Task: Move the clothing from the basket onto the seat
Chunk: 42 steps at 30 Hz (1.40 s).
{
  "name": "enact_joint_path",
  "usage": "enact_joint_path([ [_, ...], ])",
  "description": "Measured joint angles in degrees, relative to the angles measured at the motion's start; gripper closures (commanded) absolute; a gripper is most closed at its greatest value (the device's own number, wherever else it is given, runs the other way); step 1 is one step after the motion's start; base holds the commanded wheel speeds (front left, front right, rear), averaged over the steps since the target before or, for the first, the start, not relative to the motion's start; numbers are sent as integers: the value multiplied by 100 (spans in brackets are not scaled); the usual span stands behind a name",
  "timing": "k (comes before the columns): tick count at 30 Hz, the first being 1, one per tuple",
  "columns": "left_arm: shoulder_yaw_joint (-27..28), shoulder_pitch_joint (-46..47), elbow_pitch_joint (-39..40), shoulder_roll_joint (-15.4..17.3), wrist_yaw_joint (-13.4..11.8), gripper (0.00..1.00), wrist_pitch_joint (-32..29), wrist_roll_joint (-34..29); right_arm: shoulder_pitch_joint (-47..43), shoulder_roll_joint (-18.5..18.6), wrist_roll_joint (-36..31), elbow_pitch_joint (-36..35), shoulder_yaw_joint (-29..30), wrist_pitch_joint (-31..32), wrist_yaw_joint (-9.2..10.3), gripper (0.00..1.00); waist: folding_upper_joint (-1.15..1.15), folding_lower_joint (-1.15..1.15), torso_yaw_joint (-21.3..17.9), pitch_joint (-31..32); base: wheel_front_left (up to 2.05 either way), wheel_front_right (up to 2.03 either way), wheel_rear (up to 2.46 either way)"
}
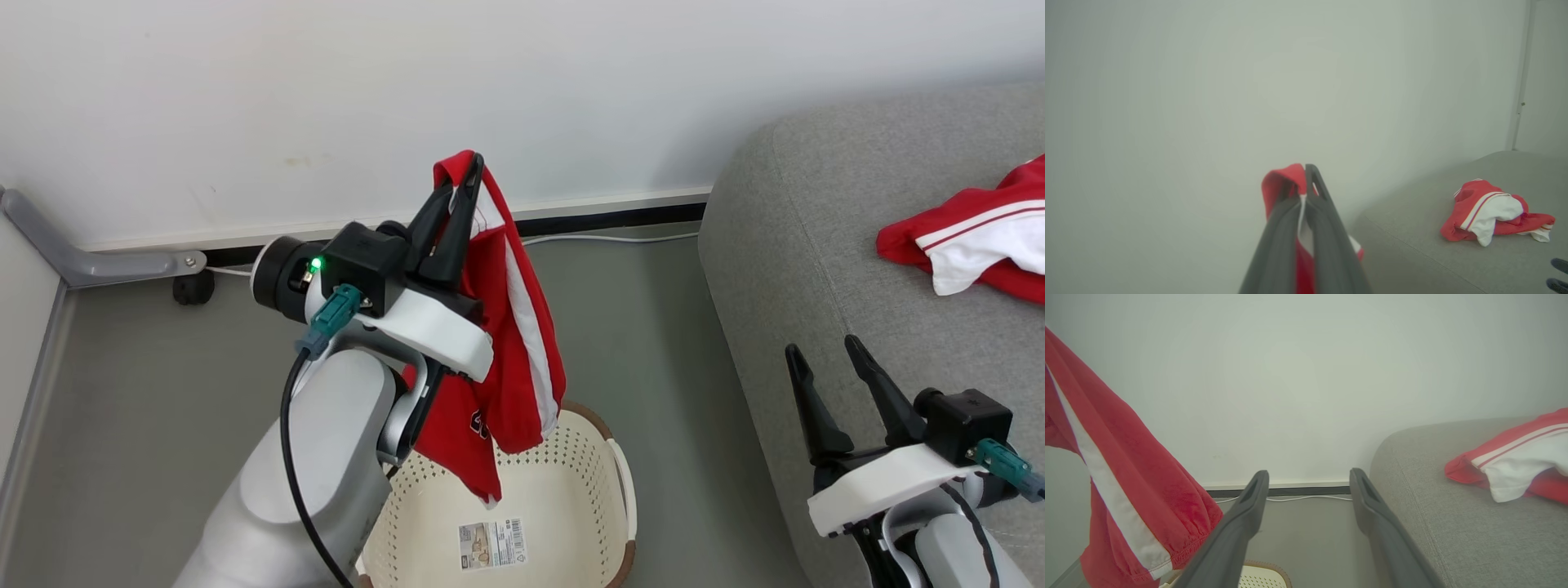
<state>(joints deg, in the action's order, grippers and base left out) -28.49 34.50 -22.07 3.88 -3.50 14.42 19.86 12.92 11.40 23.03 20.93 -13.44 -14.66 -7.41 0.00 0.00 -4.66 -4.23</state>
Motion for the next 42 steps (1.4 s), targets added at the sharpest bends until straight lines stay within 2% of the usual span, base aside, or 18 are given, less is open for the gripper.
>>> enact_joint_path([
  [10, 7, 486, 193, 12, -4, 100, -3, -60, -26, -12, 0, 20, -24, 0, 0, 0, 0, 0, -52, -40, 0, 0, 0],
  [16, -29, 526, 200, -37, -10, 100, -3, -59, -21, -12, -1, -52, -261, 0, 0, 0, 0, 0, -58, -66, 0, 0, 0],
  [20, -83, 541, 202, -75, -11, 100, -3, -59, 123, -8, 0, -240, -611, 0, 0, 0, 0, 0, -49, -92, 0, 0, 0],
  [28, -299, 586, 225, -120, -19, 100, -2, -48, 659, 21, 13, -382, -1688, 0, 0, 0, 0, 0, 59, -138, 0, 0, 0],
  [36, -580, 603, 224, -153, -15, 100, -1, 94, 1261, -38, 13, 27, -2385, 0, 0, 0, 0, 0, 258, -157, 0, 0, 0],
  [42, -890, 727, 301, -160, -16, 100, 8, 254, 1524, -144, 10, 592, -2620, 0, 0, 0, 0, 0, 470, -149, 0, 0, 0],
])
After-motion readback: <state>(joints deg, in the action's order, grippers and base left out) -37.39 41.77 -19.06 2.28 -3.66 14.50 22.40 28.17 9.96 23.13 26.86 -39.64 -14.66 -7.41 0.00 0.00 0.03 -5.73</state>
